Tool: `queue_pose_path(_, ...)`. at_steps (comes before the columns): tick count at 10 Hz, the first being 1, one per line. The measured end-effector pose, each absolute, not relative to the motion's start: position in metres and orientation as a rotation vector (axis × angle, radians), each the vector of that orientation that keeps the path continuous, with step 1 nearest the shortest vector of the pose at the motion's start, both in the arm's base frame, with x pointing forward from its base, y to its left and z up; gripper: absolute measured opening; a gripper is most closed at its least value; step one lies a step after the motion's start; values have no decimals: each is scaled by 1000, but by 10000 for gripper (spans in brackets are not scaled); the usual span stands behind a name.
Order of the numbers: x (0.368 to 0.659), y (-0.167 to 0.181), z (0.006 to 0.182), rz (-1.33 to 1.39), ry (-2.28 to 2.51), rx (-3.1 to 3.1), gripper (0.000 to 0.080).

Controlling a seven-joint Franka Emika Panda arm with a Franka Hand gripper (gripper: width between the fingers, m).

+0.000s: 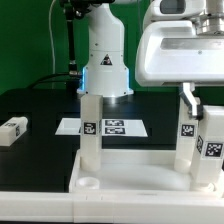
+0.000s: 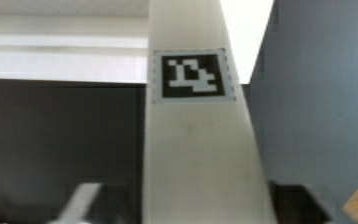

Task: Assemble desk

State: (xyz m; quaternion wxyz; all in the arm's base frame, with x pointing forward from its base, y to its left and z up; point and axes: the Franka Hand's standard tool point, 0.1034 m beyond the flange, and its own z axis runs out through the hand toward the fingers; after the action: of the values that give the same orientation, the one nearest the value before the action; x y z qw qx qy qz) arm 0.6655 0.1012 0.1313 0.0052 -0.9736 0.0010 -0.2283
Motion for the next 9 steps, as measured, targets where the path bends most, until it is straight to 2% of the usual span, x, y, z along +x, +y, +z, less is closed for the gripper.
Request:
queue_pose_path(1,665,101,131,-714,3,-3049,525)
queue_pose_path(2,665,101,131,-714,3,-3049,525)
queue_pose_path(3,665,101,131,-714,4,-3049,623)
queue_pose_path(7,667,95,138,-720,4,-3052,649)
queue_pose_path(9,668,95,151,-703,8,-3049,649)
